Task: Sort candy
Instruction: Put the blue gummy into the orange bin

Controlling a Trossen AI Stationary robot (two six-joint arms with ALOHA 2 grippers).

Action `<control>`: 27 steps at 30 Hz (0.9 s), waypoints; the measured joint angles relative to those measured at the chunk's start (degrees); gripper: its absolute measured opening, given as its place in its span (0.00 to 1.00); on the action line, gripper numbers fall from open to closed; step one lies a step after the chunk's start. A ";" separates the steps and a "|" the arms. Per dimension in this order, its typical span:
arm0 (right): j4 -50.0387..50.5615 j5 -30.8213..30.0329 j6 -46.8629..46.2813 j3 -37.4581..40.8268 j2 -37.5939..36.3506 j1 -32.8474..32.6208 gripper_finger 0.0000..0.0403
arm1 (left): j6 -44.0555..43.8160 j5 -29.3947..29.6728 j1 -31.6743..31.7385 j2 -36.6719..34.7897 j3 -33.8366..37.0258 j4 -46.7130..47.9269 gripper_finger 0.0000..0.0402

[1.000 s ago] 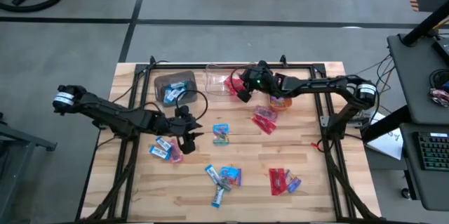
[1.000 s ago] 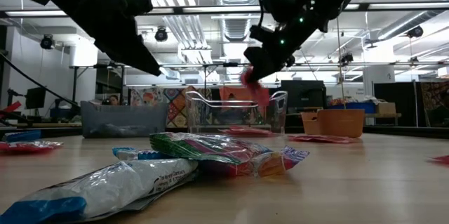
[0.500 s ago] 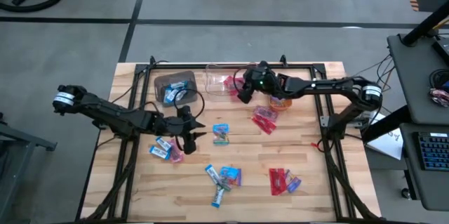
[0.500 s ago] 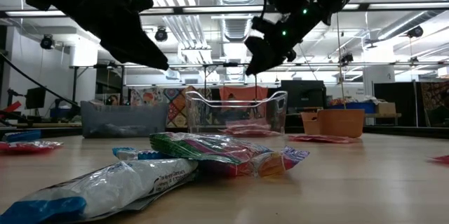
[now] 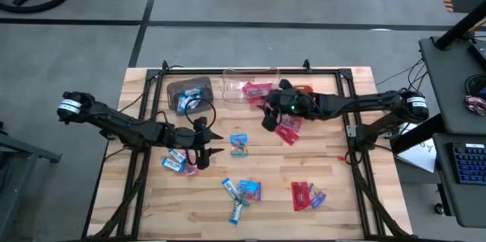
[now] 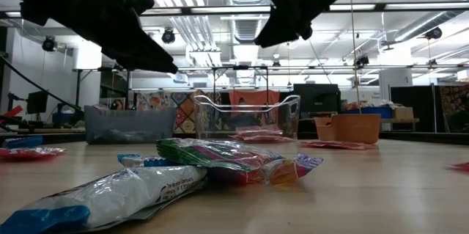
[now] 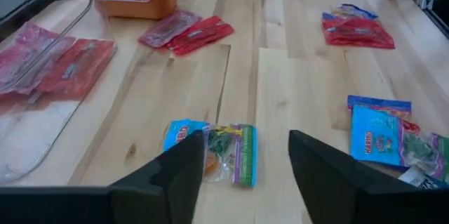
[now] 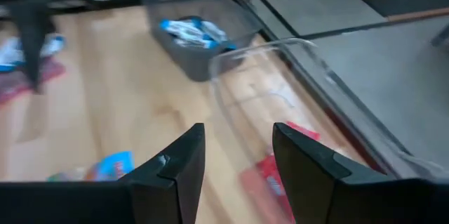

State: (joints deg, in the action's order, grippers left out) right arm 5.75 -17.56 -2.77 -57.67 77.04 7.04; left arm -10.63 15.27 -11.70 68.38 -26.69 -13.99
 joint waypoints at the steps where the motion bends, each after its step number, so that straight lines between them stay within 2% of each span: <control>1: 0.08 0.00 -0.27 0.00 -0.14 -0.87 0.40 | 0.00 0.00 -0.01 0.00 0.18 -0.10 0.51; 5: 0.05 -0.02 -0.71 0.00 -0.34 -4.49 0.40 | -0.02 0.13 -0.17 0.00 0.34 -0.60 0.61; 9: 0.07 -0.02 -1.96 0.00 -0.34 -7.76 0.40 | 1.42 0.15 -0.22 2.42 0.32 -5.46 0.65; 13: 0.22 -0.45 -2.92 0.00 -0.34 -10.64 0.40 | 3.89 0.15 -0.22 8.81 0.19 -13.66 0.66; 22: 2.21 -0.48 -6.49 0.02 -0.21 -14.62 0.40 | 5.71 0.17 -0.22 23.38 -3.79 -14.85 0.66; 27: 2.19 -0.46 -8.14 0.41 -0.21 -16.09 0.40 | 6.47 0.60 0.28 28.79 -5.62 -15.95 0.66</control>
State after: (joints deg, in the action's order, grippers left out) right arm 7.94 -18.02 -10.92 -57.26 76.84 -9.05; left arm -4.16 15.87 -11.43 97.17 -32.32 -29.94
